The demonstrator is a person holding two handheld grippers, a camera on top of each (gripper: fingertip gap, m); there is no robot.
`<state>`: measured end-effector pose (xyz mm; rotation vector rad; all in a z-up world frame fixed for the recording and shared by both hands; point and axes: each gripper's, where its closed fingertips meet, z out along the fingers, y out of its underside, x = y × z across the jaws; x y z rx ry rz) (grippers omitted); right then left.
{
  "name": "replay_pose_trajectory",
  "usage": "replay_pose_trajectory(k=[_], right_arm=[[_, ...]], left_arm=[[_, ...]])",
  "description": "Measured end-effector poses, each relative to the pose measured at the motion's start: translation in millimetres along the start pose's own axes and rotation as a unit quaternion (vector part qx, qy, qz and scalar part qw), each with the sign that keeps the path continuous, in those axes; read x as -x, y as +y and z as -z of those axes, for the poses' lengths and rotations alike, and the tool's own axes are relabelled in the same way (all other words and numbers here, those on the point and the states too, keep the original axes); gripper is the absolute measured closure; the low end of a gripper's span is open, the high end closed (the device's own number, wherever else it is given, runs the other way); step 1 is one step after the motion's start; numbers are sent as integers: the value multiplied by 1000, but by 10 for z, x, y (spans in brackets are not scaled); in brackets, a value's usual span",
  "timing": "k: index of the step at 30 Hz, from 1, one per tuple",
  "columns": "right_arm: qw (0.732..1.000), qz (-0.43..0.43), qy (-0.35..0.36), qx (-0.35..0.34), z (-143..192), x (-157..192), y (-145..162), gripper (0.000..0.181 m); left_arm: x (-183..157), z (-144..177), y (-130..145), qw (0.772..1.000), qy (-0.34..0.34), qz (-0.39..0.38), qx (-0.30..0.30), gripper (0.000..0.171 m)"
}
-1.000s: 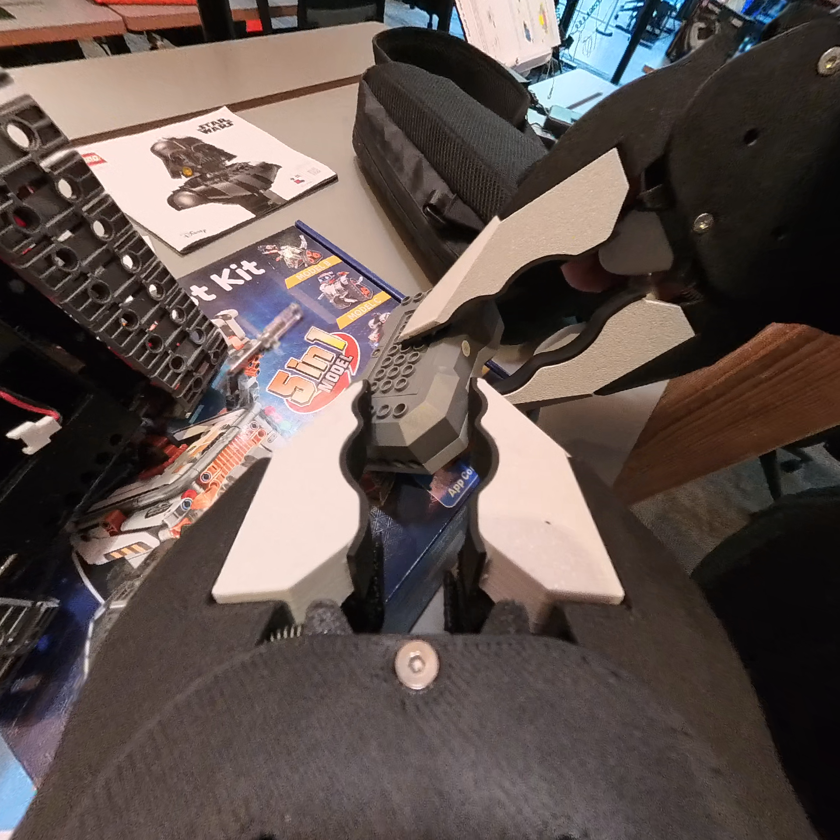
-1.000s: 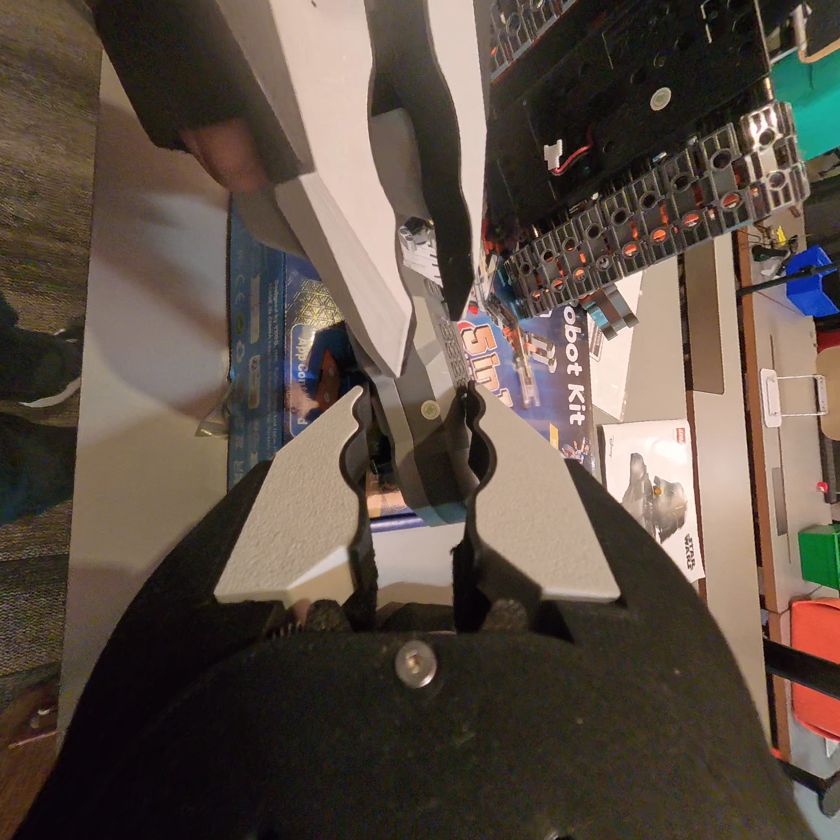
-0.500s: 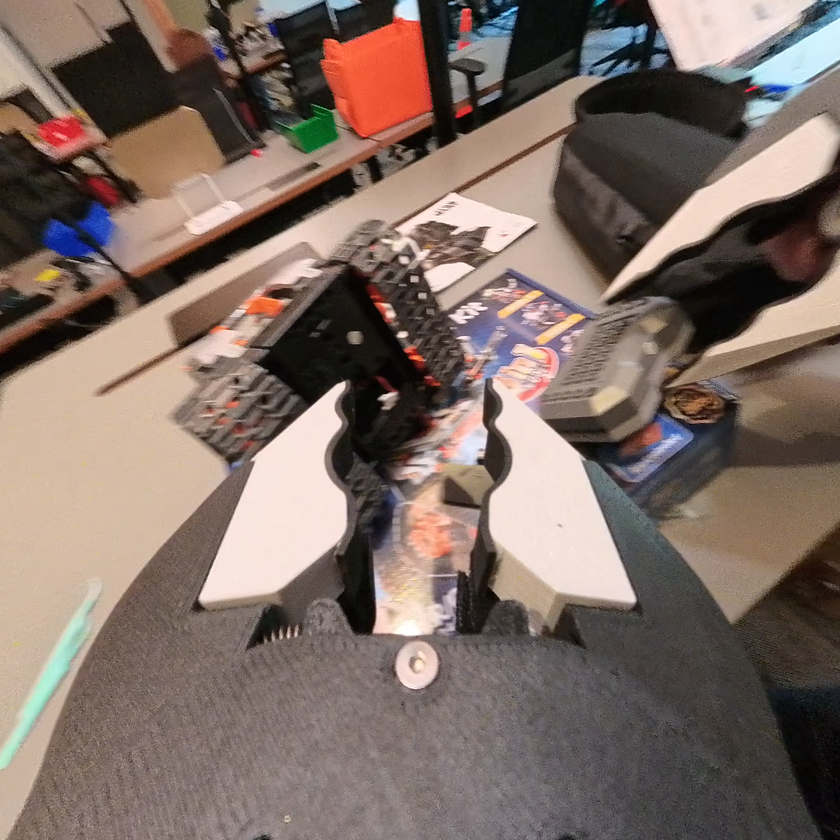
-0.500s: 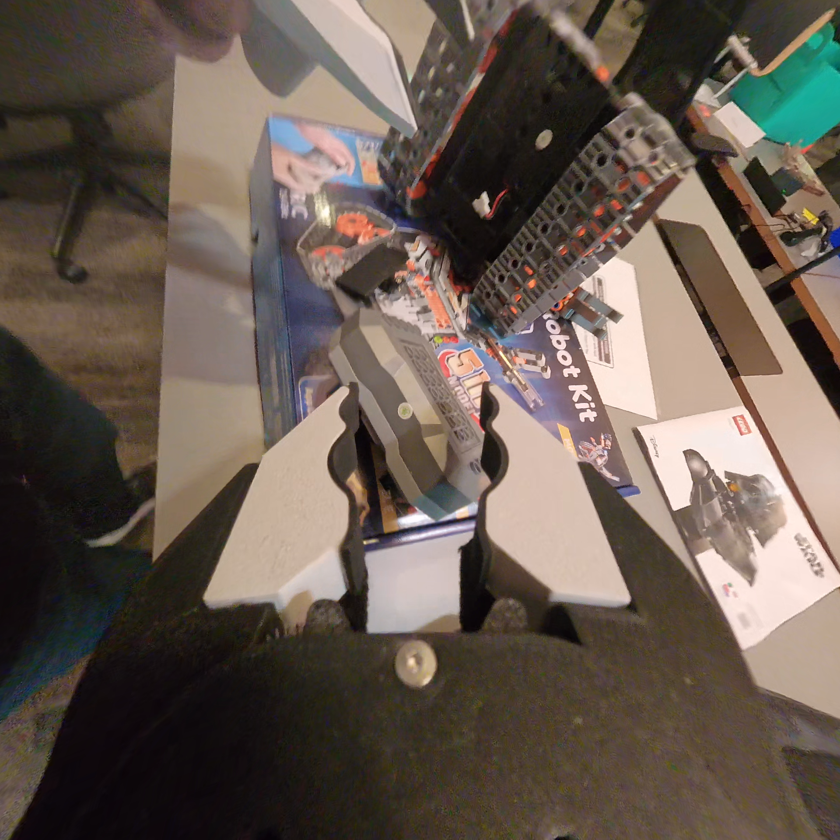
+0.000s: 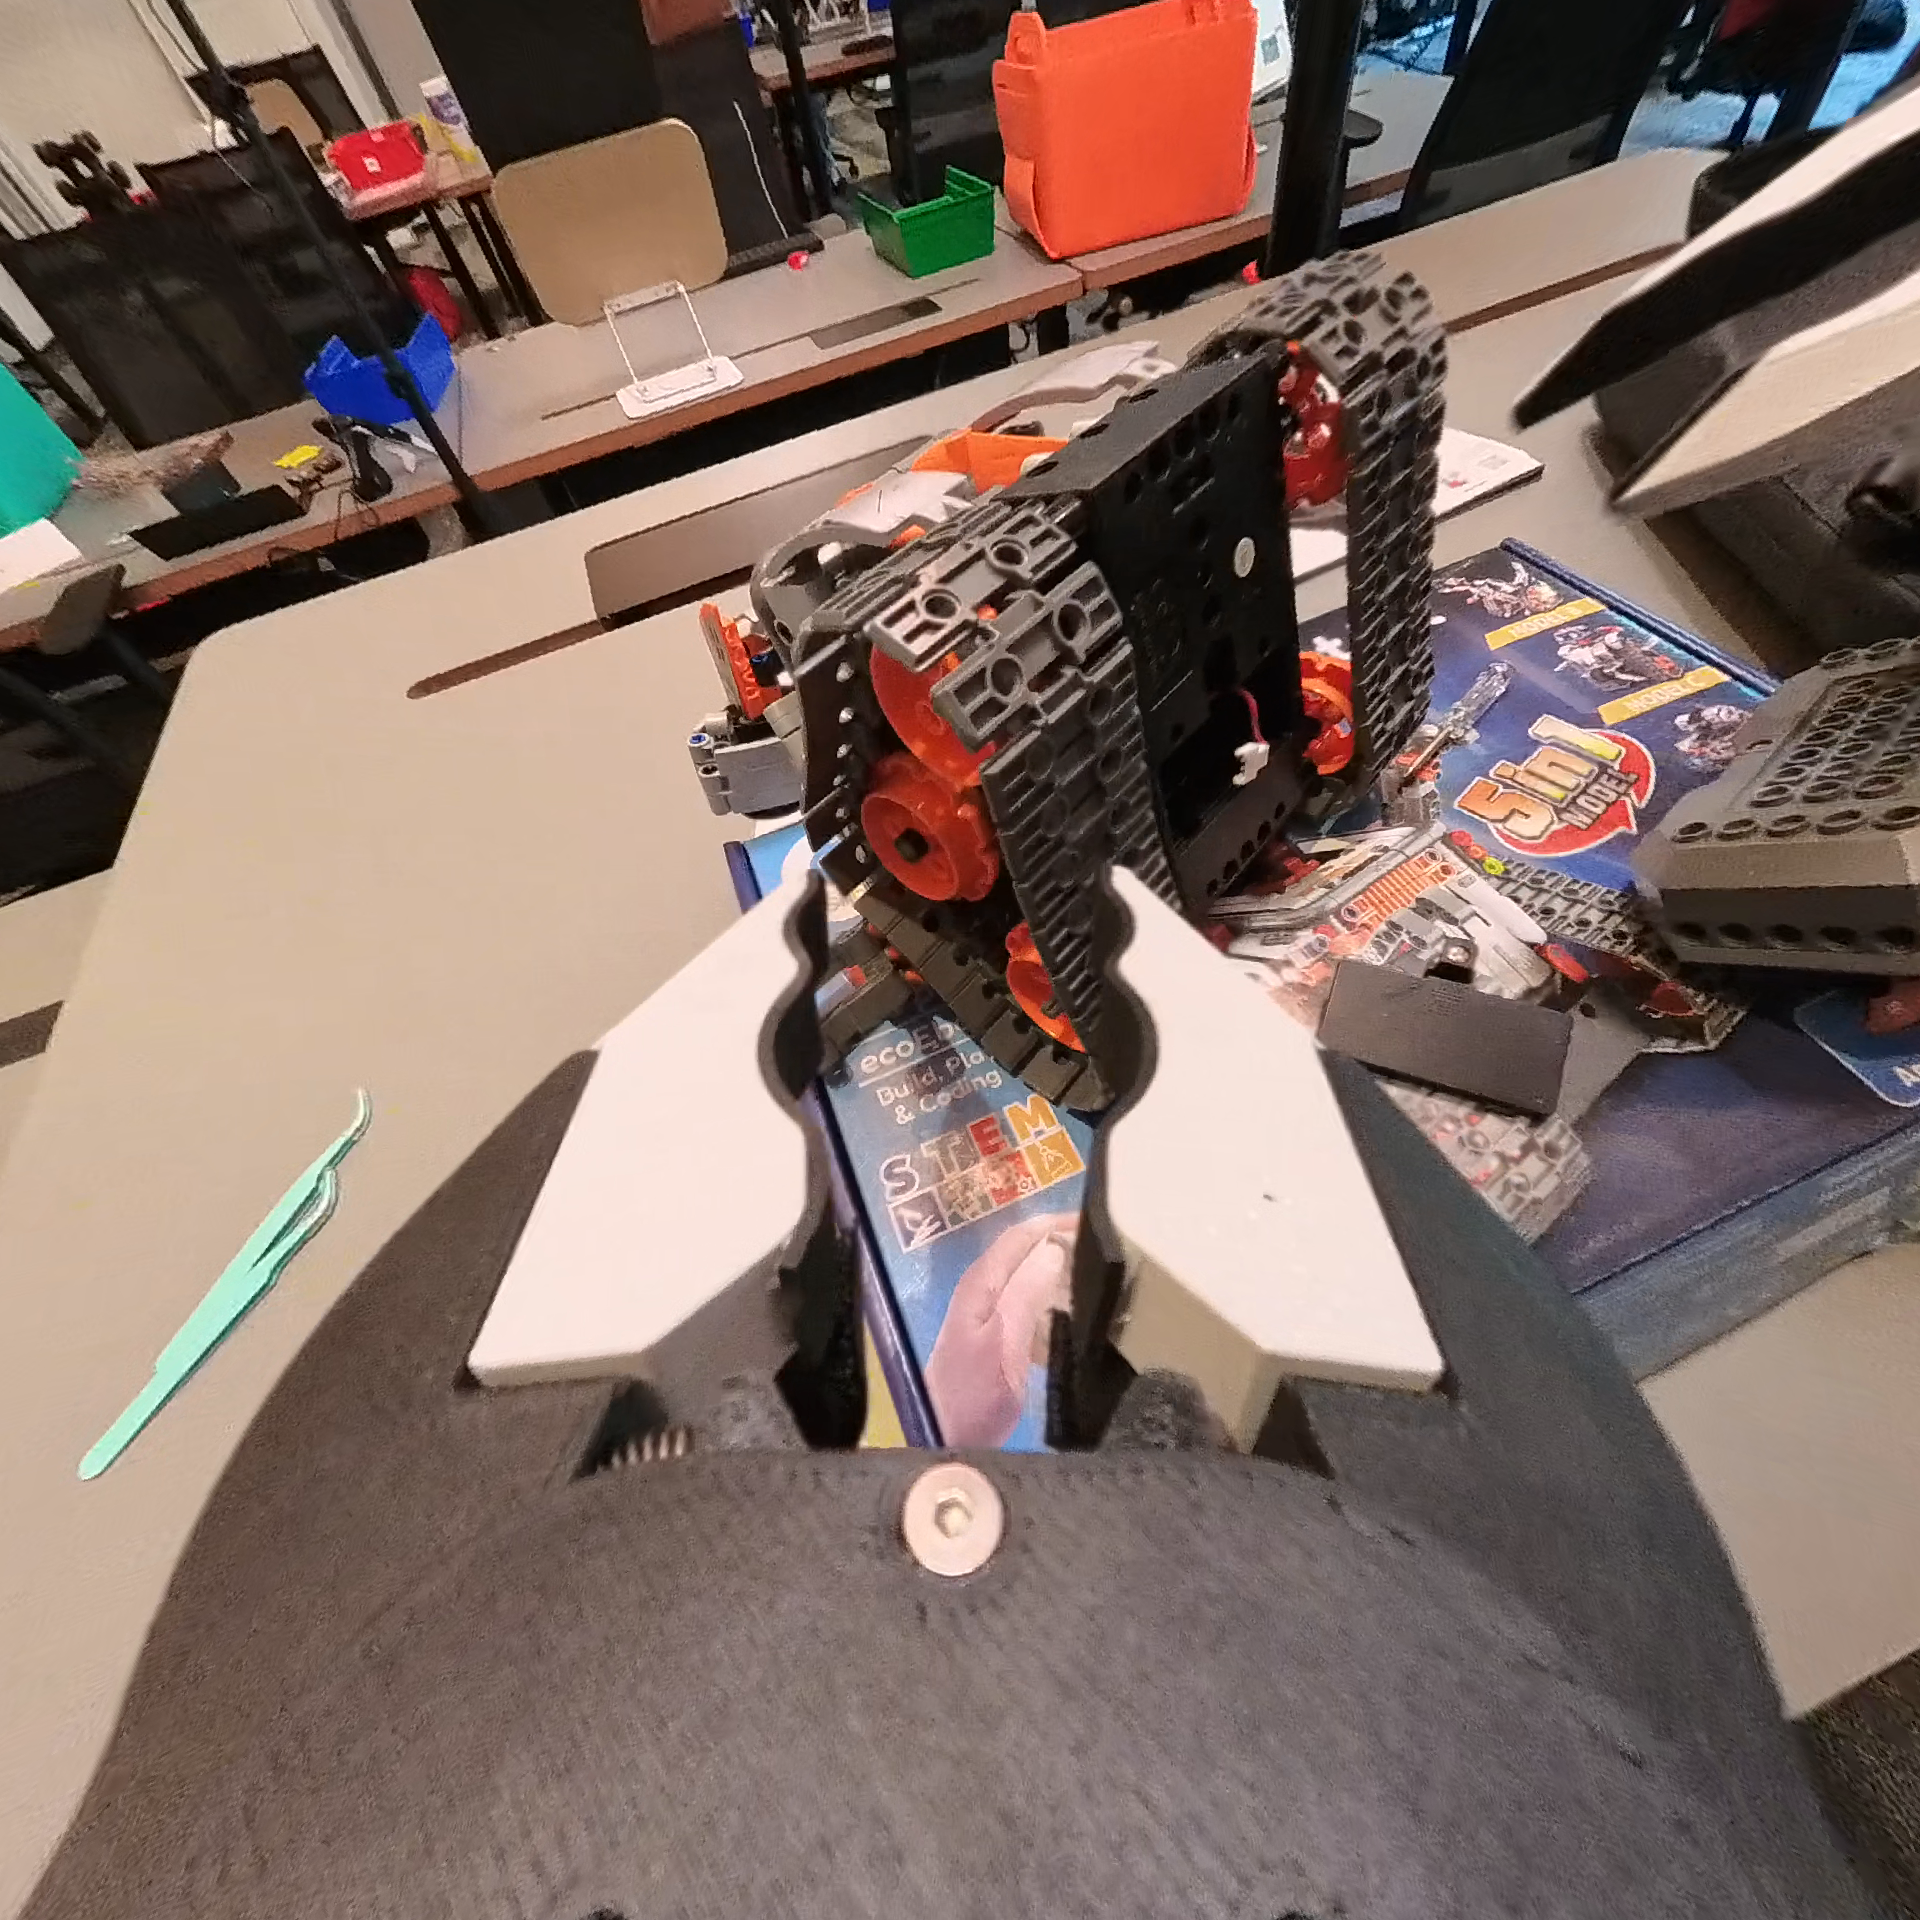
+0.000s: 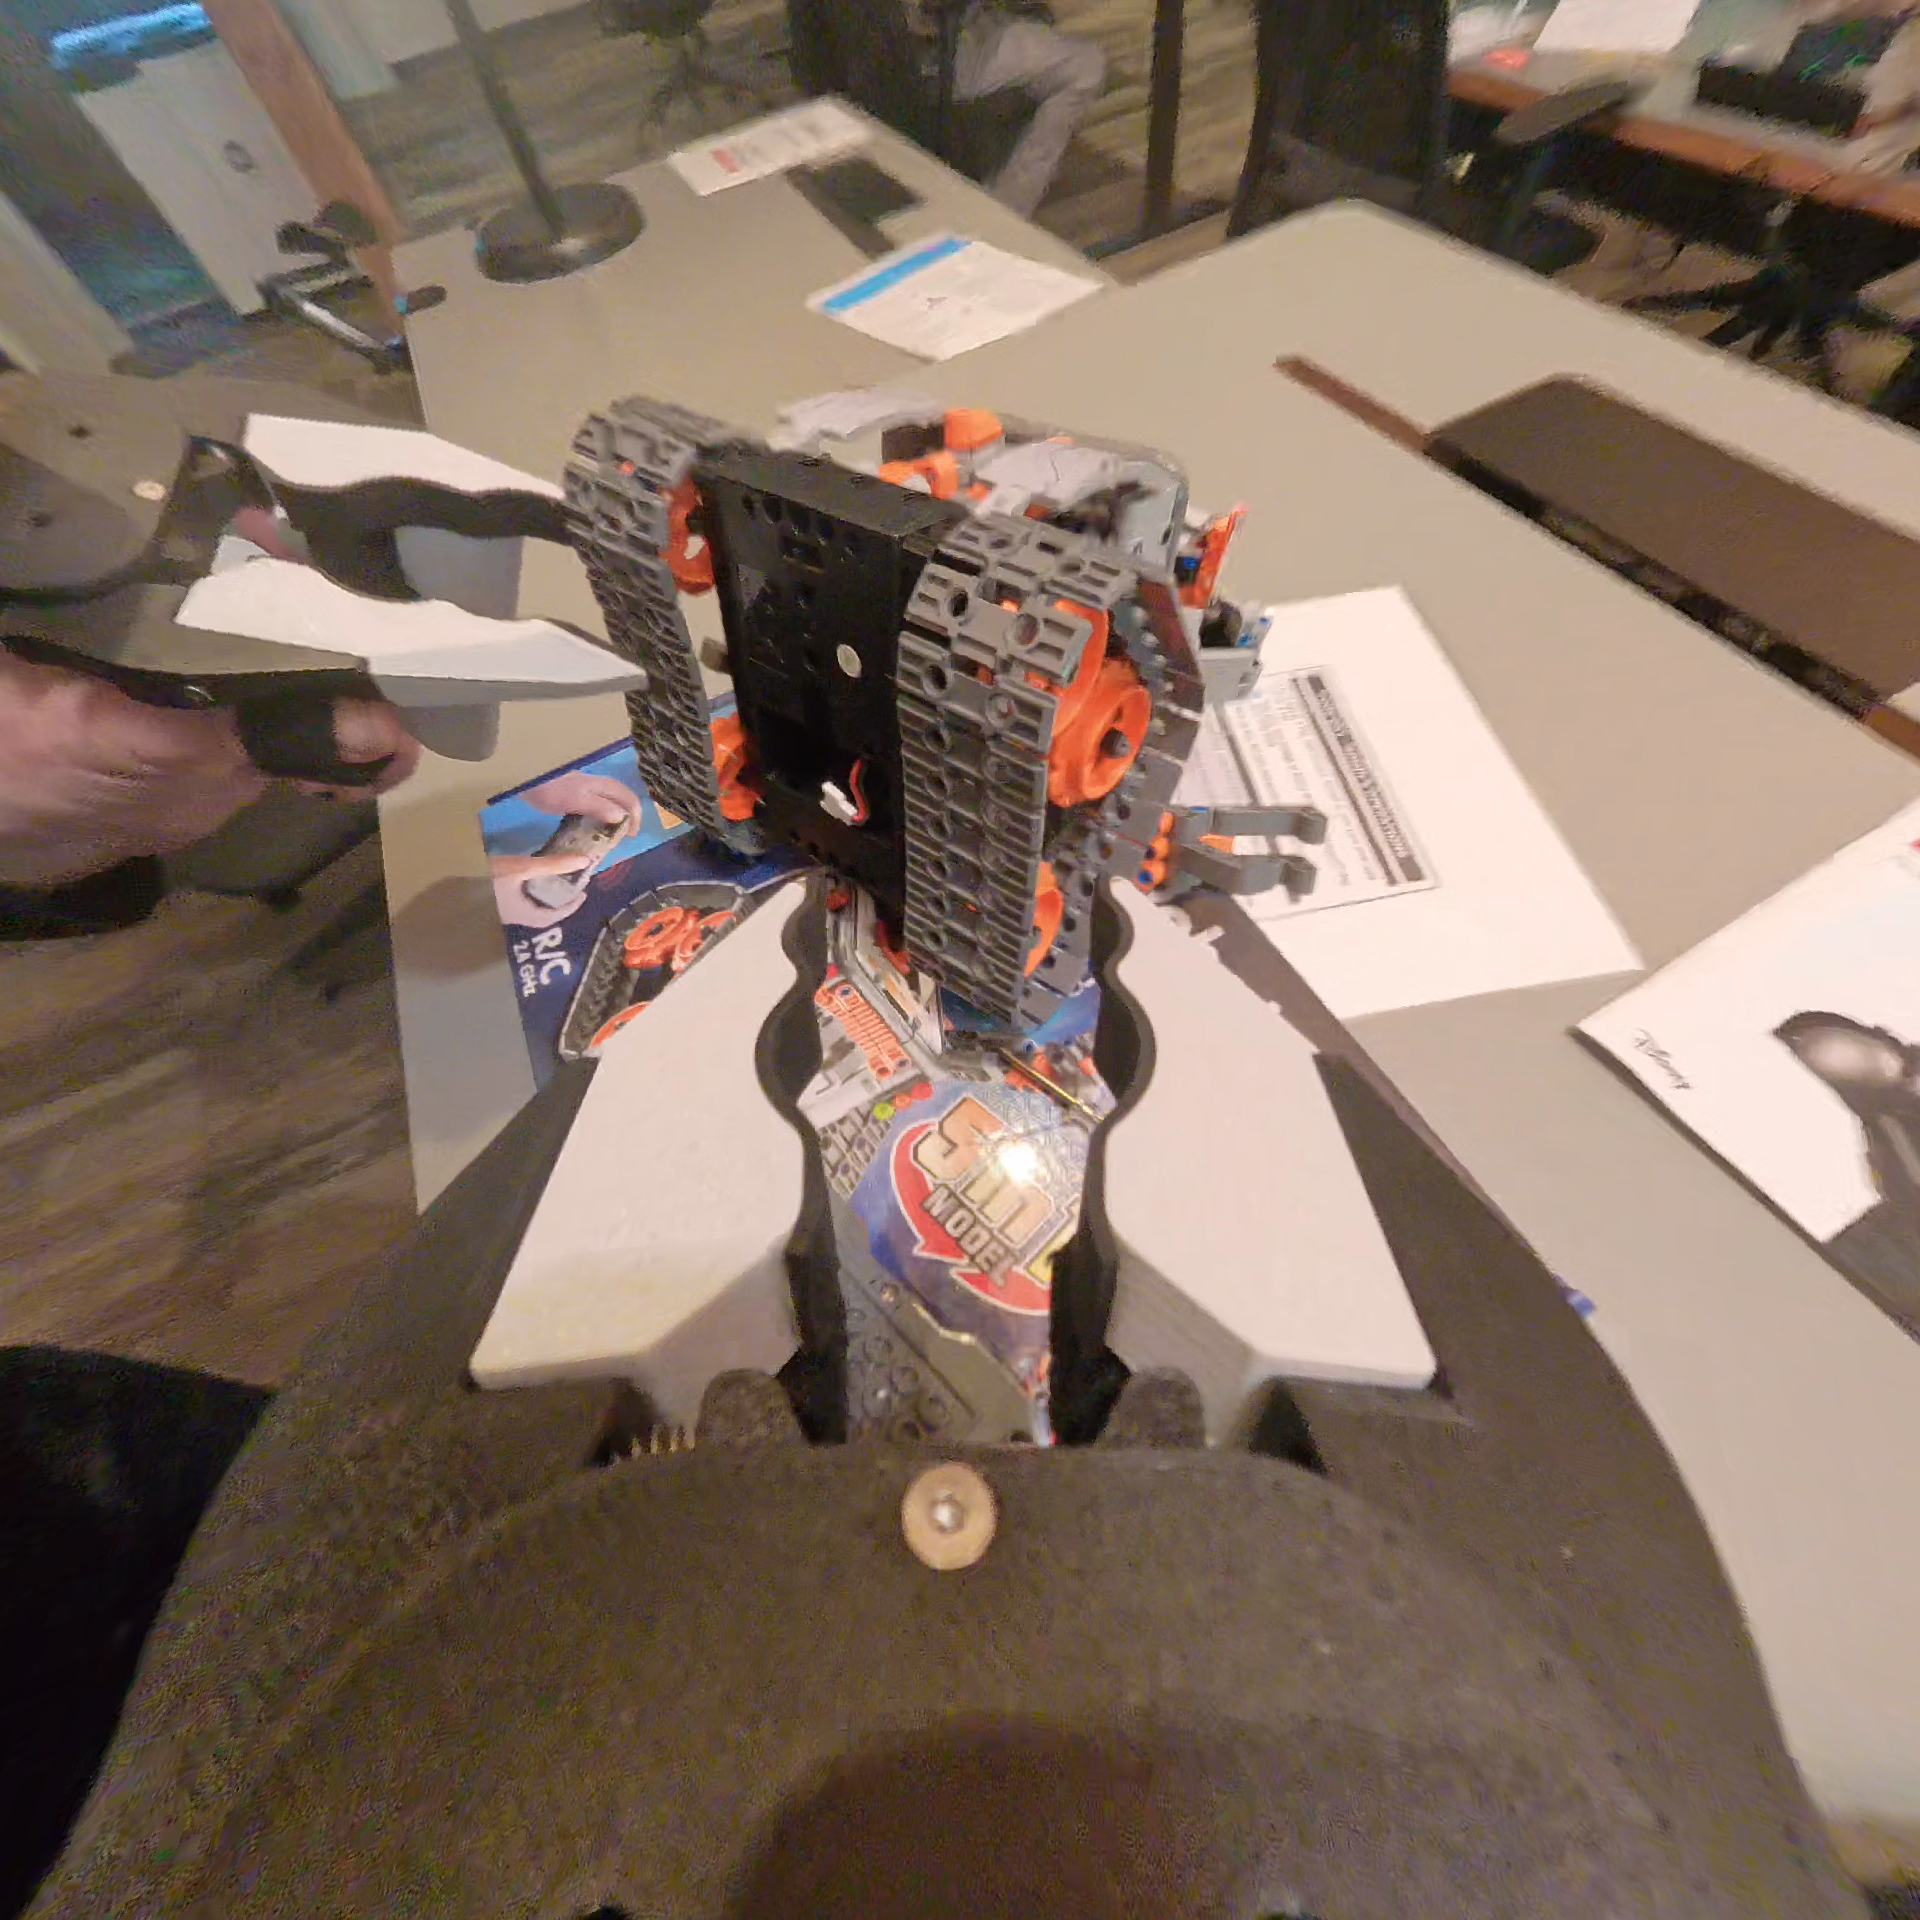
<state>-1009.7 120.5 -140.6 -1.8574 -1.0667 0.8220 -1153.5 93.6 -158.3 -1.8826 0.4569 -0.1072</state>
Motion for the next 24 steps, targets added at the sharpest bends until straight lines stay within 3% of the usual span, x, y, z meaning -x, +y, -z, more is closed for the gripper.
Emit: replay_pose_trajectory(k=[5,10,14,24], right_arm=[[998,-5,-31,48,-245,-43,74,141],[997,-5,-66,39,-342,-19,22,153],[997,-2,-72,33,-356,-64,26,171],[995,-8,-95,20,-365,-55,23,173]], left_arm=[[-41,-62,-21,1000,19,6,-16,137],[-92,-98,-37,999,27,6,-36,158],[-69,-116,-32,998,29,10,-46,159],[-48,-129,-37,997,35,9,-64,160]])
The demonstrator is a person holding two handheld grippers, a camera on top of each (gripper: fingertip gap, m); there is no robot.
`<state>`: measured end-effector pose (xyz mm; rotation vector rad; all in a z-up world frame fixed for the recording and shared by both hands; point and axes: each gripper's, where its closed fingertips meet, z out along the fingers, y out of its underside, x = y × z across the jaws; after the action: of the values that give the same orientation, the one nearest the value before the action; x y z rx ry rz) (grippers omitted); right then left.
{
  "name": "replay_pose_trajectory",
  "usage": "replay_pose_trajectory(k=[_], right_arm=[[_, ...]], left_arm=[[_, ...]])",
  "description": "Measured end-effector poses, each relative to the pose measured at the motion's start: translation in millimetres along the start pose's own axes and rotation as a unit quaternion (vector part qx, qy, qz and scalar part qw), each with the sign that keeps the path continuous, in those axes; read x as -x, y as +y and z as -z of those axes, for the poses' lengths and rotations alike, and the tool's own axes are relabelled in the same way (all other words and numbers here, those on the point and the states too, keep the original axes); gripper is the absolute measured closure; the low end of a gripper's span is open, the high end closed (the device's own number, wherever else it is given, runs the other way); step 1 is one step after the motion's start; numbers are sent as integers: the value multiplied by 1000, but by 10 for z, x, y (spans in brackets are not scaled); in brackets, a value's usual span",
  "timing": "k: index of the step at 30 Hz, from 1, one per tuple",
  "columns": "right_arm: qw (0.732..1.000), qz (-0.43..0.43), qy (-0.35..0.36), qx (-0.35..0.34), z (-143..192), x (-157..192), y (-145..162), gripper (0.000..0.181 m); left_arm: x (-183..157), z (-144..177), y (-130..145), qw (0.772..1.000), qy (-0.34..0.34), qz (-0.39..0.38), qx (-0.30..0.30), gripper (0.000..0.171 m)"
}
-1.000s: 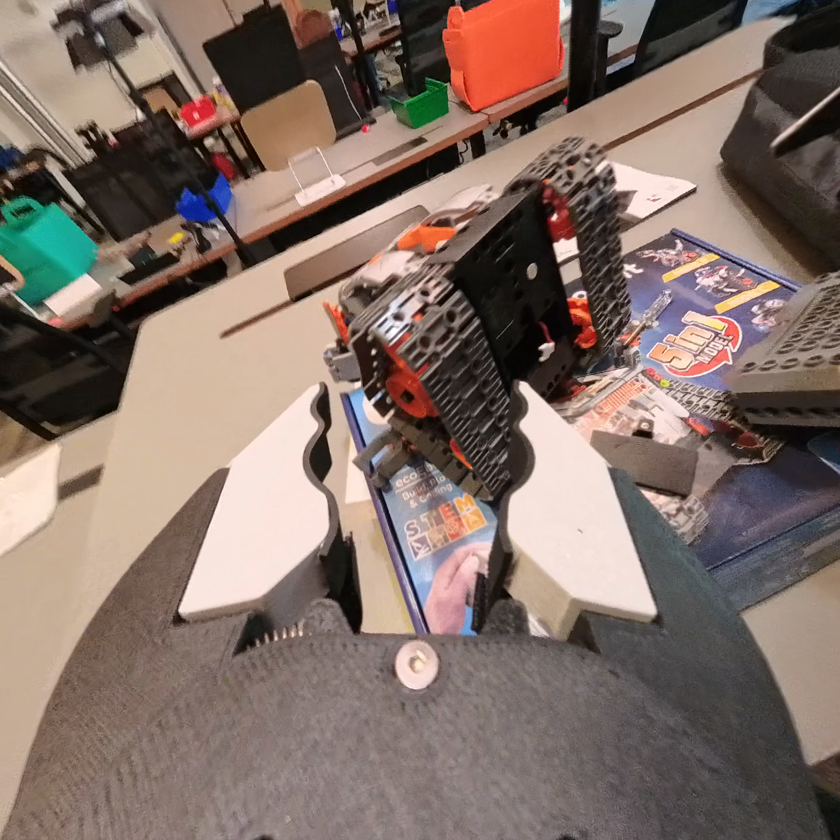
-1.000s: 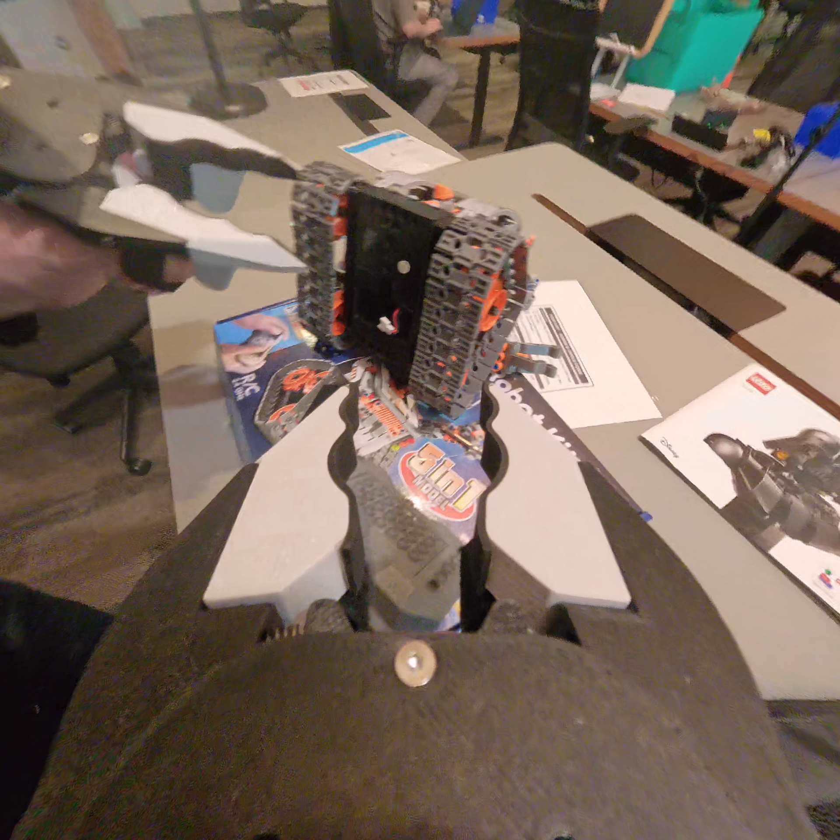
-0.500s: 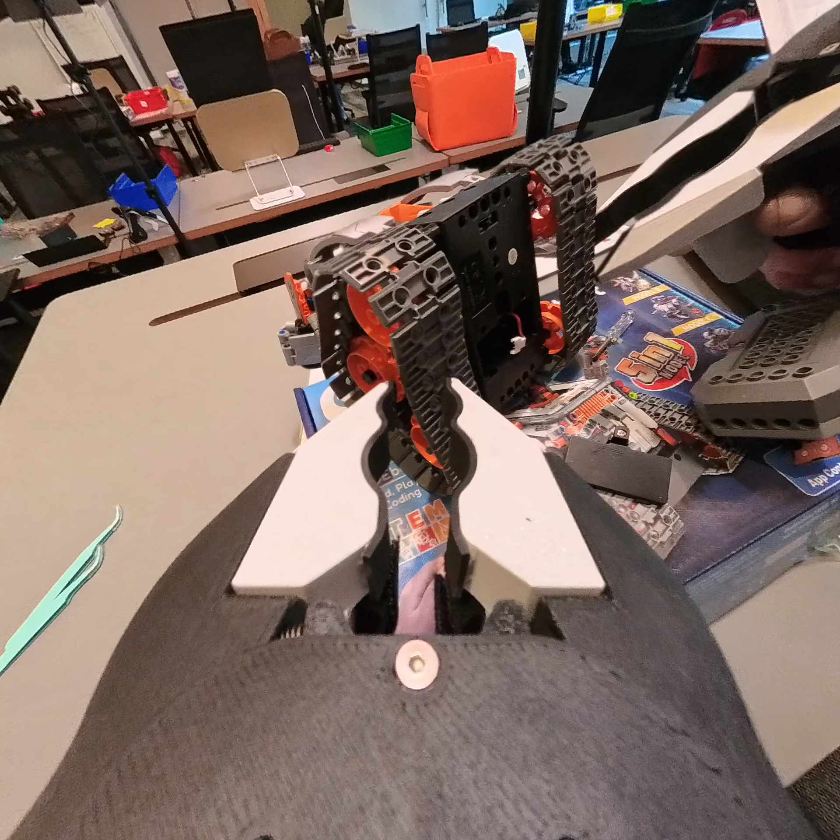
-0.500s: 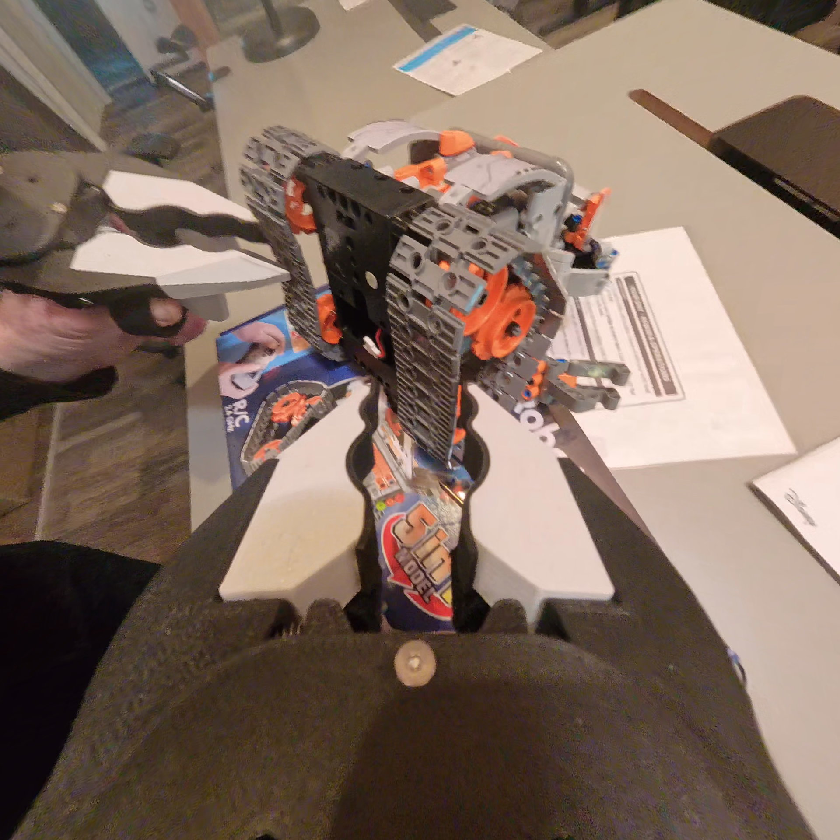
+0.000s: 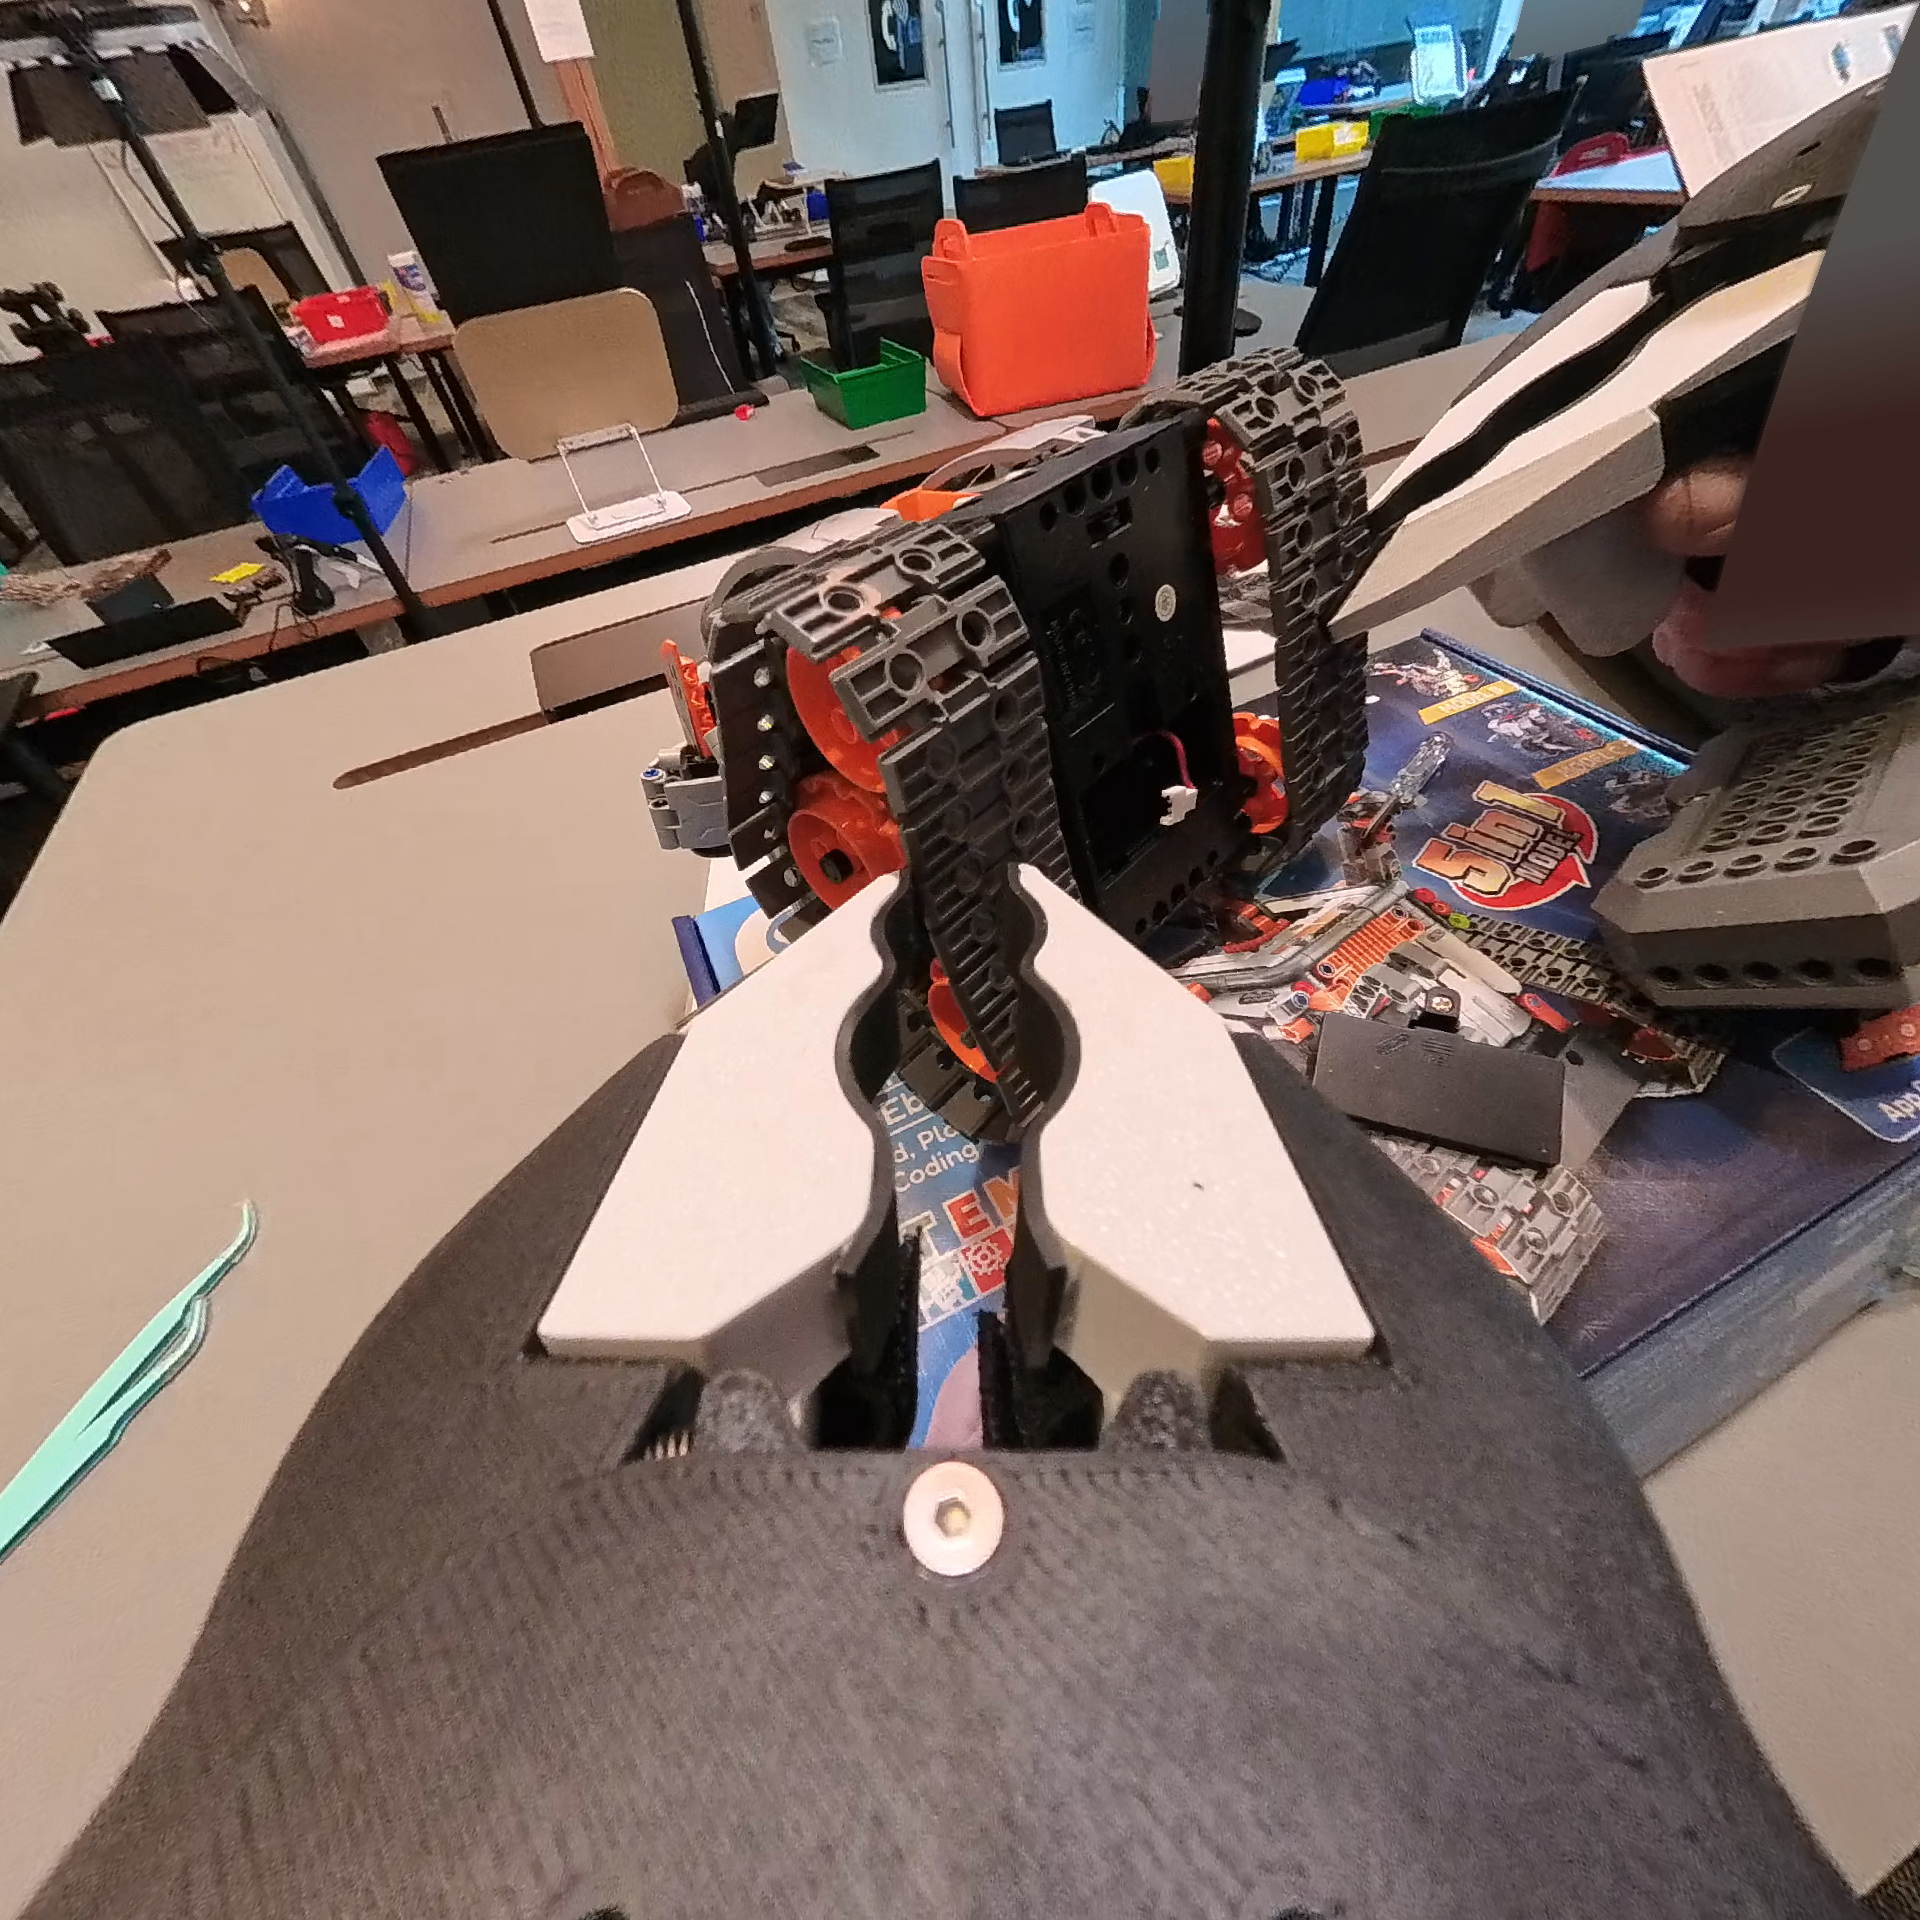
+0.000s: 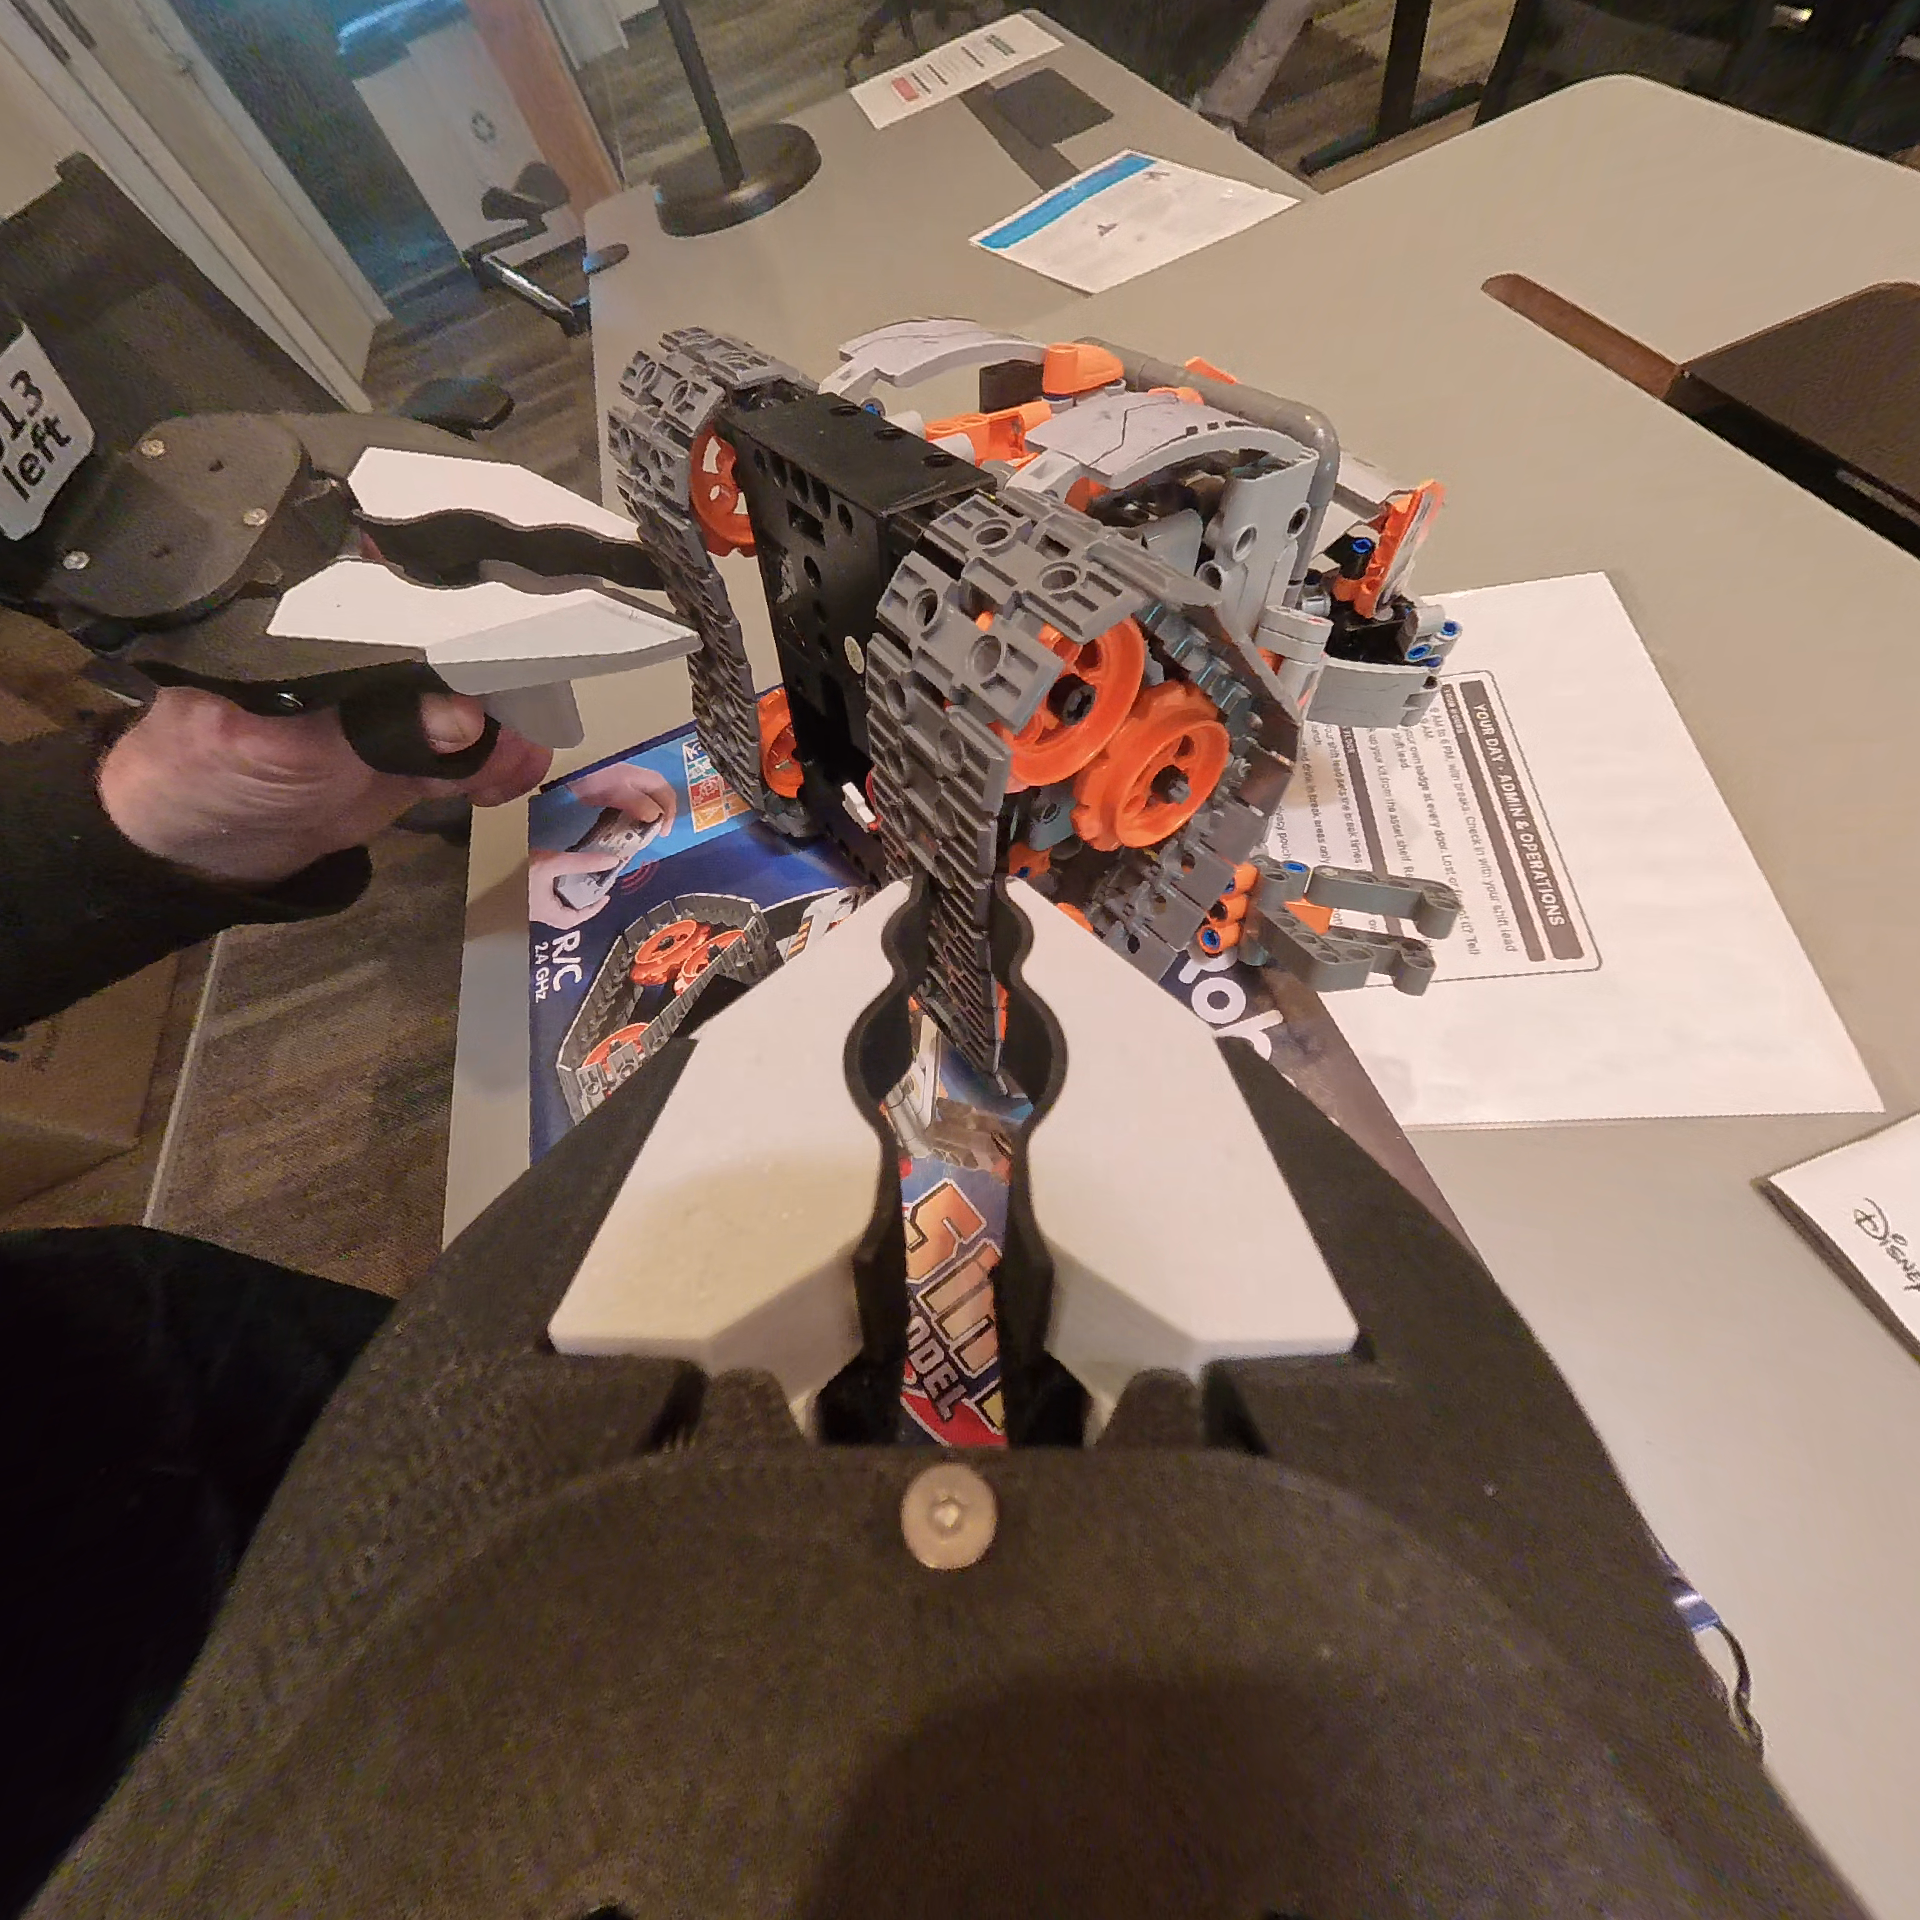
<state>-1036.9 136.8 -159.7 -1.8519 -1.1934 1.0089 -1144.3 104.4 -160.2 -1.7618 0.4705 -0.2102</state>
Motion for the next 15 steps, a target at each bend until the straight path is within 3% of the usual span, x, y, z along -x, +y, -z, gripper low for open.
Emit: replay_pose_trajectory(k=[15], right_arm=[[999,-23,-20,-32,27,54,-58,176]], left_arm=[[-8,41,-86,1000,11,5,-25,164]])
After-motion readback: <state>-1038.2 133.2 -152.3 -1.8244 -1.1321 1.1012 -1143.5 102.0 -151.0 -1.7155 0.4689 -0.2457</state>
